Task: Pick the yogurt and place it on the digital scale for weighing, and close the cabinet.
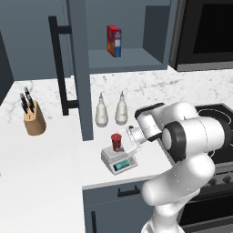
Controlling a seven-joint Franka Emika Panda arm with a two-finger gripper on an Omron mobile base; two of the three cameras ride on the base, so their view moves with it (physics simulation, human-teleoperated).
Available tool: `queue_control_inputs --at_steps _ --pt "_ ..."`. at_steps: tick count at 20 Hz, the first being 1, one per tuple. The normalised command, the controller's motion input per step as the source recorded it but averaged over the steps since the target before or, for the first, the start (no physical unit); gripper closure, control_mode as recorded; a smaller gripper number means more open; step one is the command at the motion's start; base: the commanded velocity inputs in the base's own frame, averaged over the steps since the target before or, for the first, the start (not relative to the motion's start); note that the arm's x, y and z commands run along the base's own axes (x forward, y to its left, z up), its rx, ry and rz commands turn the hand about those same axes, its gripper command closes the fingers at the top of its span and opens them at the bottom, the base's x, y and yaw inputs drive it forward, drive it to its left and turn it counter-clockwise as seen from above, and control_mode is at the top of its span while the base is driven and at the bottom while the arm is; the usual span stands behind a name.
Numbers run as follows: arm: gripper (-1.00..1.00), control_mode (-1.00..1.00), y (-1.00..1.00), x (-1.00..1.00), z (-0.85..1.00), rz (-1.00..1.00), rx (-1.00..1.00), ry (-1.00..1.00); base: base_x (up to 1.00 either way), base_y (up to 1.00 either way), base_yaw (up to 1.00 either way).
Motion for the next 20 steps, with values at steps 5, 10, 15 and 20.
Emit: queue_control_inputs --at_steps 5,10,15,20 --pt "-1.0 -1.0 0.0 -0.19 0.0 0.0 0.0 0.0 0.0 0.0 0.0" --pt "-1.0 -1.0 -0.02 -0.11 0.0 0.0 0.0 0.02 0.0 0.0 0.0" --pt "-1.0 -1.0 -0.48 0.11 -0.02 -0.01 0.0 0.01 0.0 0.0 0.0" --pt "-1.0 -1.0 -0.58 0.01 -0.03 0.0 0.0 0.03 0.0 0.0 0.0"
